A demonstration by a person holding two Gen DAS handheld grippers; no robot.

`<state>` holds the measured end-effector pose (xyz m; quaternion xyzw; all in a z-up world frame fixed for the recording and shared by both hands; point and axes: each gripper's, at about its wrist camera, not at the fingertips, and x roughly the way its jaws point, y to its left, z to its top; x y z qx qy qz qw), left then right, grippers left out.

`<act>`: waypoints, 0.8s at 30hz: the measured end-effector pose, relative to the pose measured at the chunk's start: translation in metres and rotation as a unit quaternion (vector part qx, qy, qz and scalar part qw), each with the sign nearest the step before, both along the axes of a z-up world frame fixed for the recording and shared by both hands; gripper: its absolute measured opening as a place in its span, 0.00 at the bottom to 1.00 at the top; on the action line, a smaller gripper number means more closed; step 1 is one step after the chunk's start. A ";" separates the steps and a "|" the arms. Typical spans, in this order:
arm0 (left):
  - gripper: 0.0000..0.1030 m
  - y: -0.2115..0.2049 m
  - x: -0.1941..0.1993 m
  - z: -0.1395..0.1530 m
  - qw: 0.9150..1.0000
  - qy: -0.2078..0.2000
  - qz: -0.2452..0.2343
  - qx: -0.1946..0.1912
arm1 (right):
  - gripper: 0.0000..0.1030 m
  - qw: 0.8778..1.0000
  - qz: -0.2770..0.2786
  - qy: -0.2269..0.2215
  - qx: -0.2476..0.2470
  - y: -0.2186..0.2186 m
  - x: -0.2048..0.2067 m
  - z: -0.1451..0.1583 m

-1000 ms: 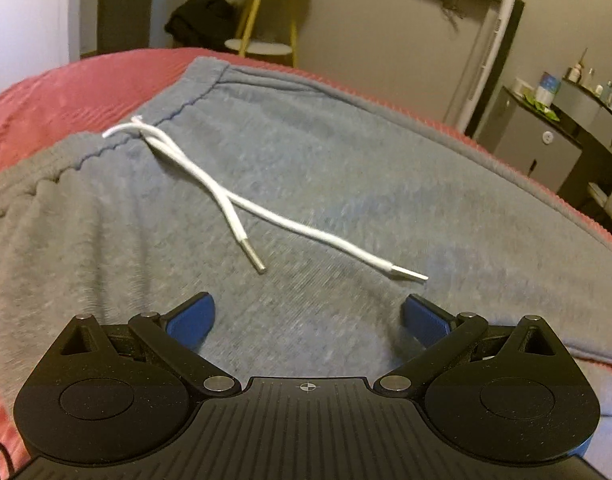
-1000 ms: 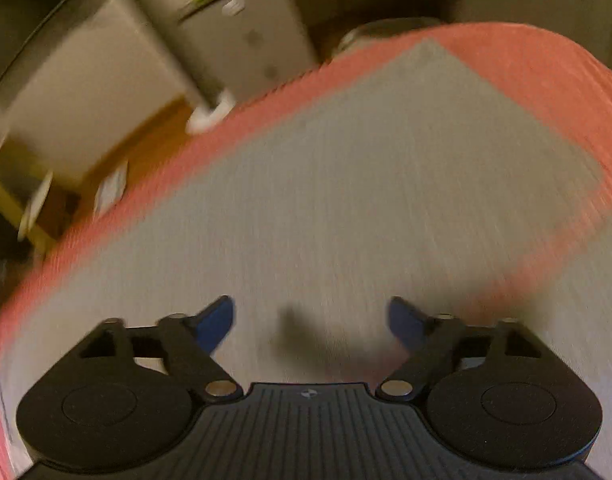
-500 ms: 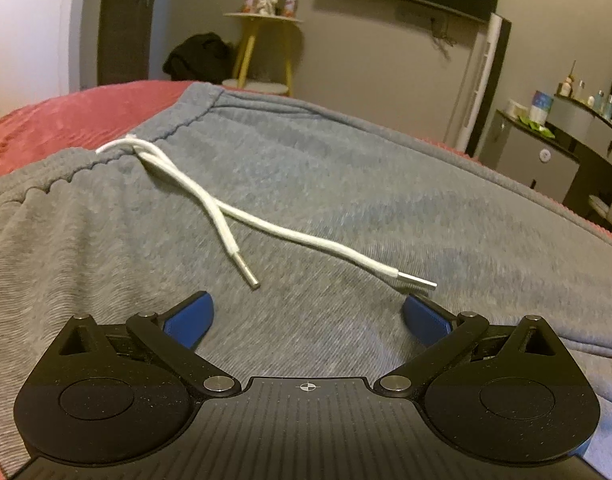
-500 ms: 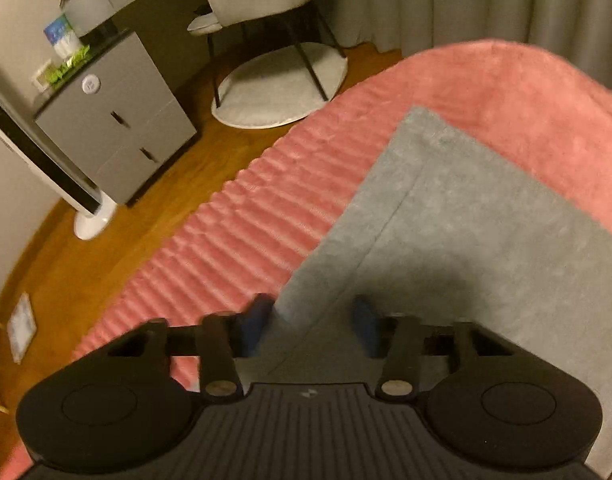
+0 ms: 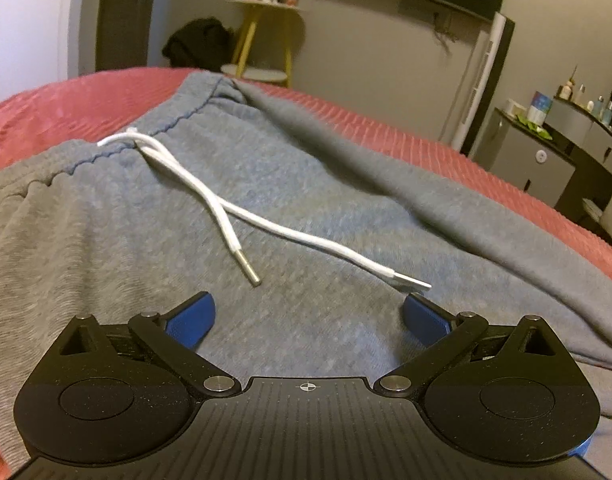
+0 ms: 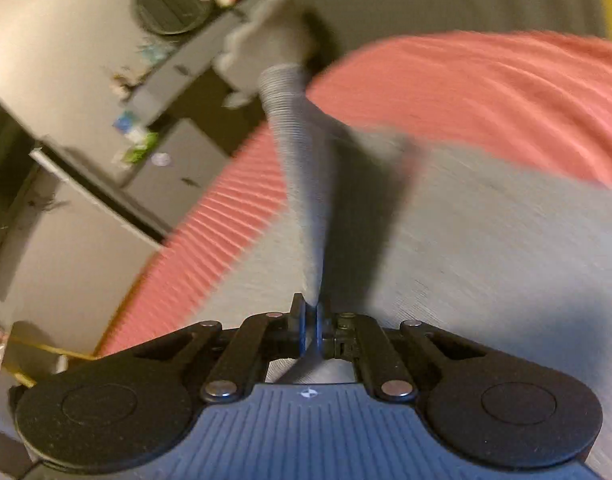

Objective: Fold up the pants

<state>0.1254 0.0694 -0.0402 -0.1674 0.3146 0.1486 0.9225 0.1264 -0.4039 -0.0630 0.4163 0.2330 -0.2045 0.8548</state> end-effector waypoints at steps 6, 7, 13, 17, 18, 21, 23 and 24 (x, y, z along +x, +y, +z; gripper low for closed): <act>1.00 0.017 0.004 0.040 0.997 -0.045 -0.014 -0.066 | 0.19 1.000 0.001 0.001 0.016 -0.013 -0.007 -0.026; 1.00 0.021 0.010 0.046 0.996 -0.052 -0.016 -0.070 | 0.29 0.999 0.003 -0.016 0.032 -0.017 -0.006 -0.029; 1.00 0.059 0.093 0.052 0.991 -0.034 -0.020 -0.126 | 0.42 0.994 -0.011 -0.049 0.101 -0.032 0.000 -0.043; 0.73 0.083 0.152 0.029 0.988 0.015 0.001 -0.152 | 0.10 0.993 -0.012 -0.064 0.098 -0.041 0.006 -0.048; 0.73 0.086 0.161 0.022 0.987 0.026 0.004 -0.157 | 0.09 0.993 -0.012 -0.067 0.100 -0.042 0.008 -0.050; 0.69 0.095 0.186 0.001 0.980 0.049 0.000 -0.195 | 0.11 0.993 -0.011 -0.073 0.097 -0.042 0.013 -0.053; 0.61 0.095 0.197 -0.004 0.978 0.045 -0.012 -0.202 | 0.12 0.993 -0.015 -0.069 0.090 -0.043 0.017 -0.053; 0.54 0.092 0.201 -0.004 0.979 0.048 -0.022 -0.198 | 0.12 0.993 -0.019 -0.066 0.092 -0.043 0.018 -0.055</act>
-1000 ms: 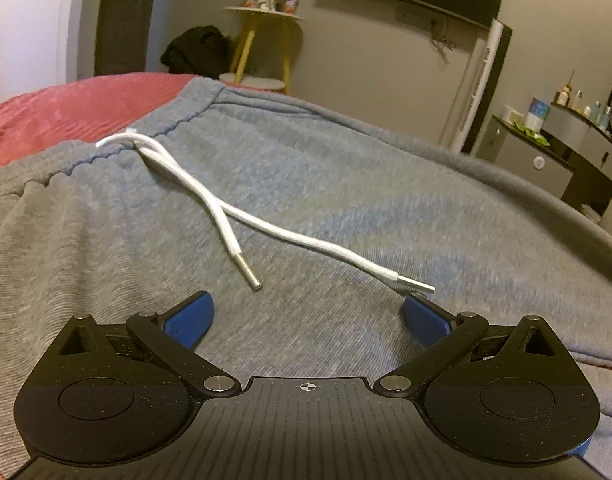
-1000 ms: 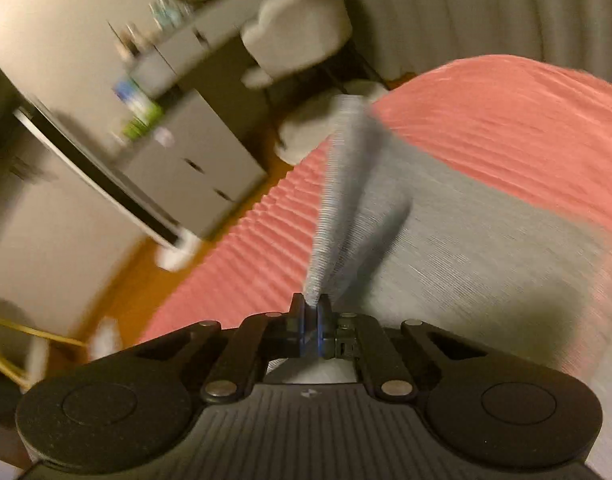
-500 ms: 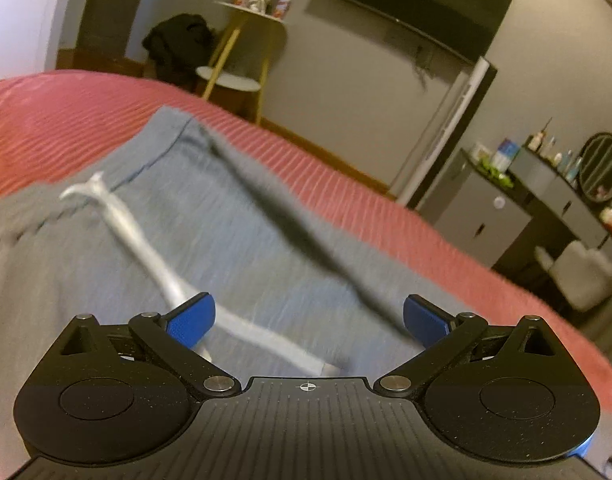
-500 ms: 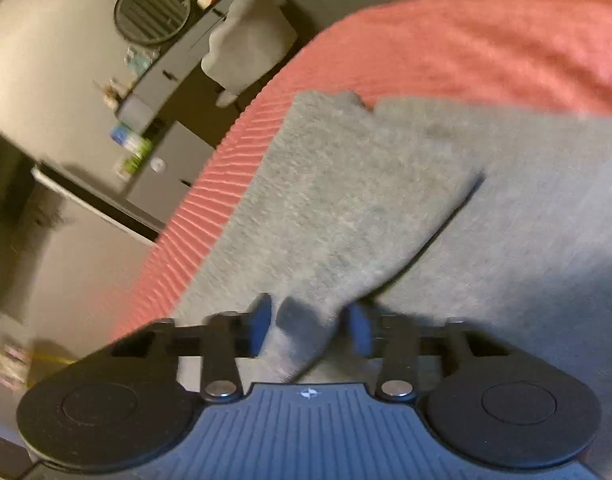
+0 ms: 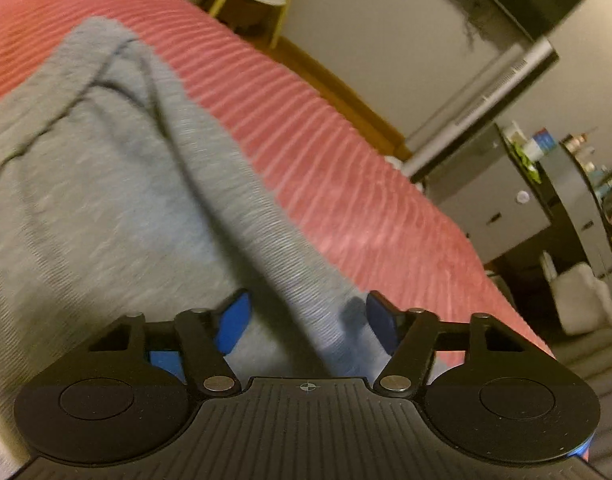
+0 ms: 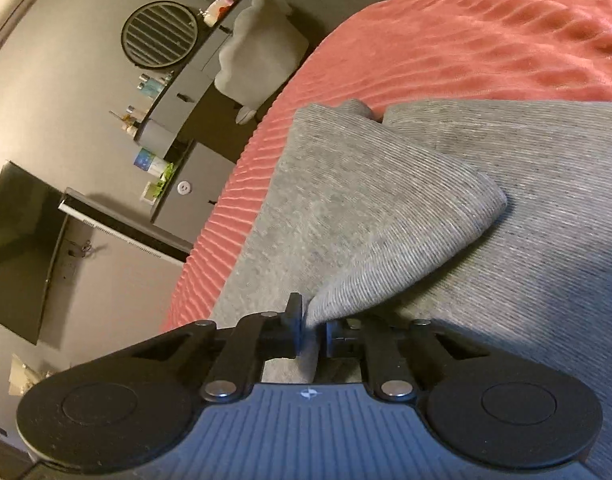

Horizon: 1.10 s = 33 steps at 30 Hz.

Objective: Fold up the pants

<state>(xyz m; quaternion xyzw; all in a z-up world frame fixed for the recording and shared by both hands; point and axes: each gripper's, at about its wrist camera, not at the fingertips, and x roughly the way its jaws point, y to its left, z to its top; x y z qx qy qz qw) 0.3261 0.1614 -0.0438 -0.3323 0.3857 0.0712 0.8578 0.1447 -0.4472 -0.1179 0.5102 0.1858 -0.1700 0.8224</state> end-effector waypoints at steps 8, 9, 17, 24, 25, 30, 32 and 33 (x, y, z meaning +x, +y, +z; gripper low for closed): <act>0.07 -0.007 -0.034 0.047 0.999 -0.031 -0.012 0.009 | 0.05 1.000 -0.004 0.020 -0.005 0.000 -0.002 0.013; 0.07 -0.006 -0.046 0.060 0.999 -0.044 -0.016 0.006 | 0.05 1.000 -0.003 0.018 -0.006 0.000 -0.005 0.019; 0.07 -0.010 -0.200 0.128 0.992 -0.110 -0.054 -0.004 | 0.05 0.999 -0.003 -0.026 -0.029 -0.011 -0.067 0.075; 0.08 -0.011 -0.301 0.050 0.999 -0.009 -0.048 -0.016 | 0.05 0.999 -0.026 0.021 -0.024 -0.034 -0.145 0.063; 0.08 -0.006 -0.304 0.038 0.999 0.006 -0.039 -0.028 | 0.05 0.998 -0.028 0.043 -0.025 -0.035 -0.148 0.056; 0.25 0.018 -0.304 0.013 0.998 0.024 0.013 -0.052 | 0.08 0.995 -0.031 0.095 0.007 -0.038 -0.154 0.023; 0.36 0.030 -0.302 0.015 0.998 0.007 0.034 -0.059 | 0.09 0.995 -0.022 0.097 0.011 -0.035 -0.150 0.019; 0.40 0.036 -0.300 0.014 0.997 0.006 0.047 -0.064 | 0.11 0.995 -0.018 0.097 0.016 -0.034 -0.148 0.017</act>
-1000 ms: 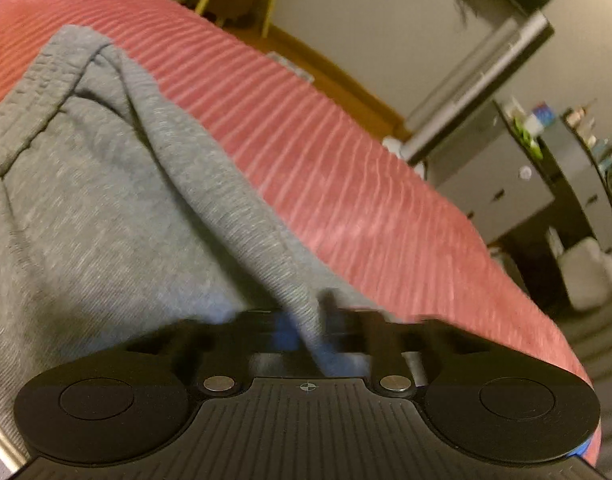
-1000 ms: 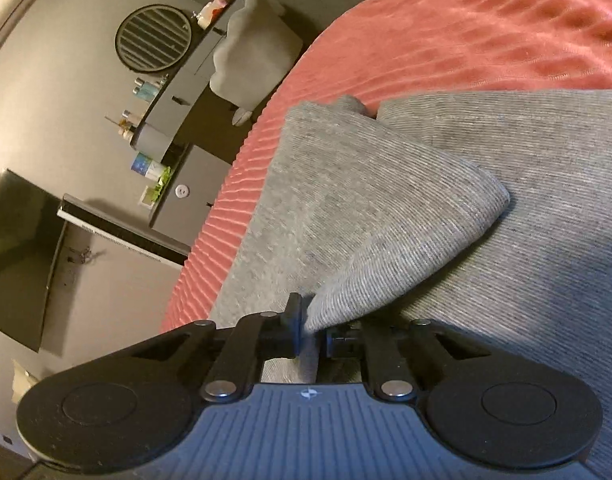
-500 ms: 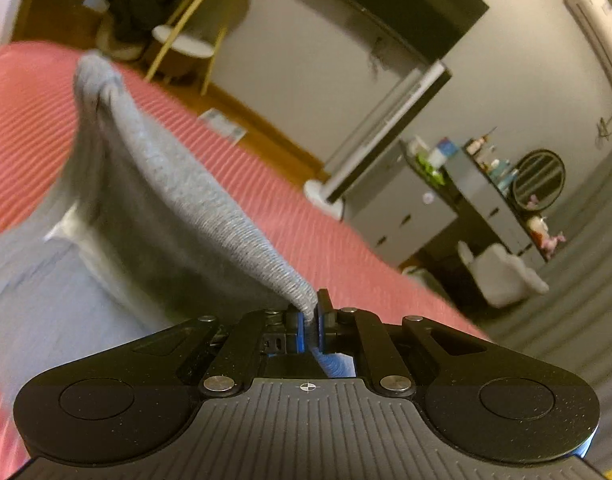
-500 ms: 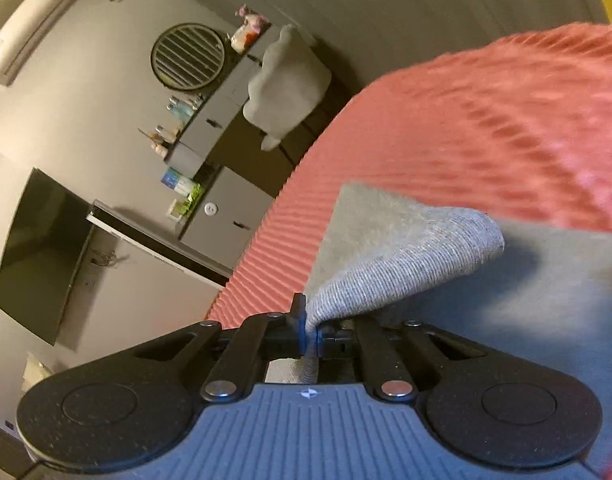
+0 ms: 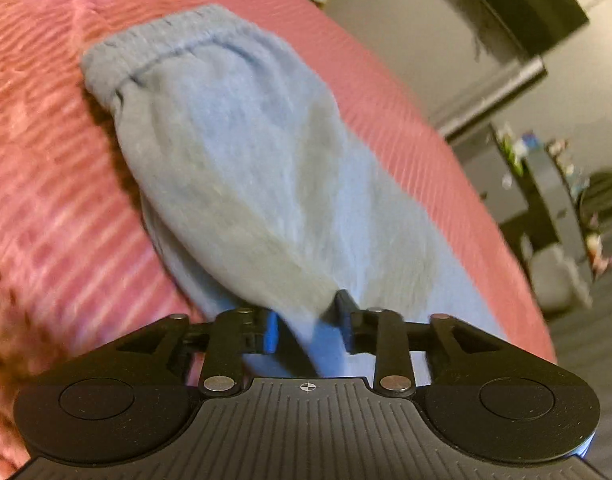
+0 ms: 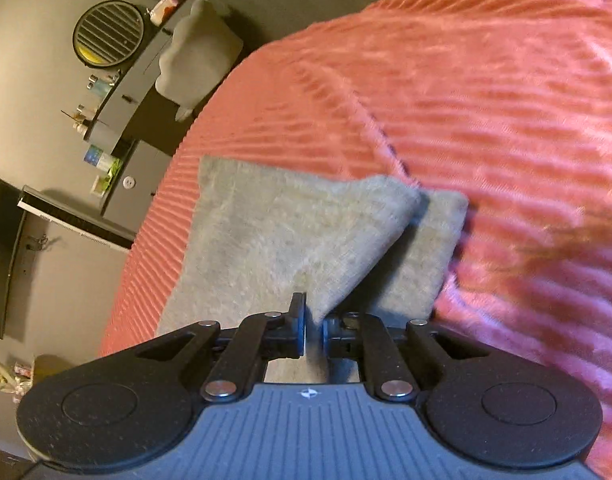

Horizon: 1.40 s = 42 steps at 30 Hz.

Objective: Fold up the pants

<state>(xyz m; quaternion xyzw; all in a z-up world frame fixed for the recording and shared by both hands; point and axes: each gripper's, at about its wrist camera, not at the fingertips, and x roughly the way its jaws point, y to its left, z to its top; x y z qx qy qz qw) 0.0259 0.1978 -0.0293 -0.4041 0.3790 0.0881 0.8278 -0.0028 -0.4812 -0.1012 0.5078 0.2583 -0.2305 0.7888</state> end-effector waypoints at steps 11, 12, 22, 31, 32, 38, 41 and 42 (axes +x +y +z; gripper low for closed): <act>0.12 0.041 0.008 0.013 0.998 -0.023 0.053 -0.011 | 0.04 0.998 0.046 0.011 -0.042 0.015 0.024 0.026; 0.12 0.042 0.007 0.018 0.998 -0.027 0.049 -0.008 | 0.04 0.997 0.048 0.003 -0.063 0.017 0.019 0.034; 0.17 0.036 -0.004 -0.008 0.999 0.040 0.024 0.028 | 0.05 0.983 0.071 0.106 -0.131 0.020 0.018 0.023; 0.65 0.023 -0.028 0.061 0.946 0.102 0.120 0.284 | 0.33 0.911 0.012 0.232 -0.341 0.040 0.015 0.064; 0.70 0.011 -0.025 0.069 0.939 0.081 0.113 0.314 | 0.33 0.904 0.005 0.226 -0.362 0.047 0.016 0.070; 0.82 -0.080 0.033 0.065 0.958 -0.065 -0.062 0.271 | 0.41 0.931 0.154 0.032 -0.331 0.146 0.068 0.086; 0.82 -0.121 0.064 0.030 0.959 -0.083 -0.136 0.233 | 0.43 0.931 0.341 -0.067 -0.109 0.200 0.113 0.051; 0.81 -0.125 0.068 0.020 0.960 -0.066 -0.143 0.233 | 0.43 0.920 0.385 -0.069 -0.025 0.214 0.128 0.034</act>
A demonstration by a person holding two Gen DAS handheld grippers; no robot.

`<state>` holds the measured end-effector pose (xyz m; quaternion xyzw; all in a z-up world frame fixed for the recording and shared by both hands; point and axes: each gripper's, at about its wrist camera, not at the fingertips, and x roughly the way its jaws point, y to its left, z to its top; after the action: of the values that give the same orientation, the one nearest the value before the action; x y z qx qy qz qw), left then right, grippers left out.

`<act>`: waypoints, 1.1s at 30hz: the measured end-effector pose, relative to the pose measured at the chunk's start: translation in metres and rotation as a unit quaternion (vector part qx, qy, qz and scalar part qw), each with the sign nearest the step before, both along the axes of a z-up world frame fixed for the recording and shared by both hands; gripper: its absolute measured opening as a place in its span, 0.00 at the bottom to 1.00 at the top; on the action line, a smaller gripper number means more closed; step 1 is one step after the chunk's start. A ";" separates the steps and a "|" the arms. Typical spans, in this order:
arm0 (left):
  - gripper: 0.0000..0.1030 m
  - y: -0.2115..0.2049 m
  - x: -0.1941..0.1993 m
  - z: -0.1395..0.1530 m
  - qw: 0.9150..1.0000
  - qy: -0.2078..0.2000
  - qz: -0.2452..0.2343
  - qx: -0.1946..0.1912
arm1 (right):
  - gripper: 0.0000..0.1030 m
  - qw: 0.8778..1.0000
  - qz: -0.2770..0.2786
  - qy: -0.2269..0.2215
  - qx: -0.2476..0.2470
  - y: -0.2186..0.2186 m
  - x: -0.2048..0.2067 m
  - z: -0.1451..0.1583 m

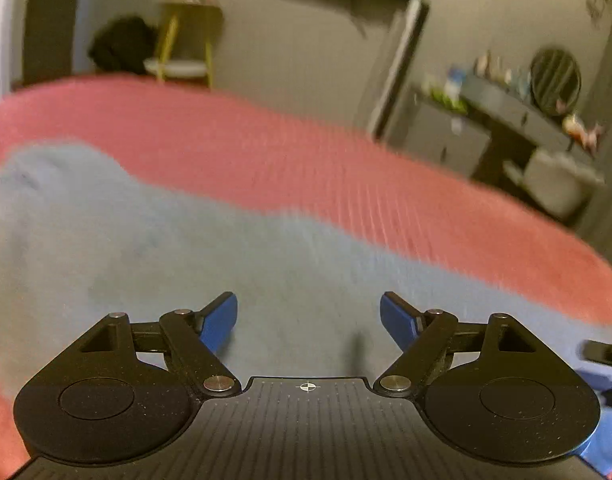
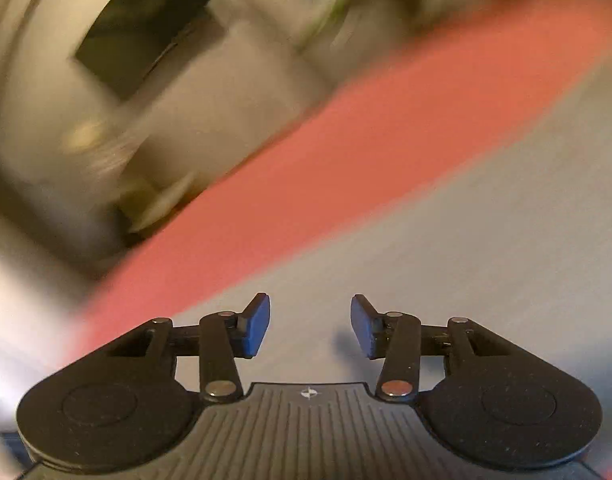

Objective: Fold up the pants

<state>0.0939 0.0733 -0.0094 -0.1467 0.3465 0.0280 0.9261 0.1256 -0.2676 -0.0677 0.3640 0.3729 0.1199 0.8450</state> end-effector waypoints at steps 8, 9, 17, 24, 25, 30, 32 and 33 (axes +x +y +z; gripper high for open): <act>0.83 0.040 -0.006 -0.021 0.995 0.040 0.092 -0.011 | 0.19 0.978 -0.059 0.114 0.165 -0.056 0.009 -0.067; 0.83 0.048 -0.003 -0.023 0.994 0.038 0.103 -0.023 | 0.17 0.977 -0.084 0.111 0.163 -0.074 0.002 -0.066; 0.83 0.050 0.002 -0.020 0.990 0.036 0.131 -0.026 | 0.15 0.948 -0.282 0.093 0.111 -0.176 -0.076 -0.065; 0.83 0.021 0.012 -0.009 0.996 -0.009 0.074 0.039 | 0.18 0.917 -0.330 0.084 0.205 -0.183 -0.096 -0.087; 0.83 0.017 0.013 -0.008 0.997 -0.014 0.065 0.050 | 0.19 0.923 -0.325 0.085 0.188 -0.178 -0.080 -0.080; 0.85 0.012 0.035 -0.021 0.990 0.012 0.071 0.125 | 0.30 0.941 -0.304 0.079 0.125 -0.177 -0.064 -0.062; 0.85 0.012 0.038 -0.019 0.986 -0.002 0.072 0.149 | 0.33 0.944 -0.301 0.075 0.117 -0.183 -0.066 -0.059; 0.85 0.013 0.040 -0.019 0.984 -0.007 0.075 0.161 | 0.34 0.944 -0.300 0.075 0.116 -0.183 -0.067 -0.058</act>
<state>0.1343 0.0861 -0.0281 -0.0220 0.3190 0.1518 0.9353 0.0586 -0.4509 -0.1258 0.5622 0.2921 -0.1245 0.7636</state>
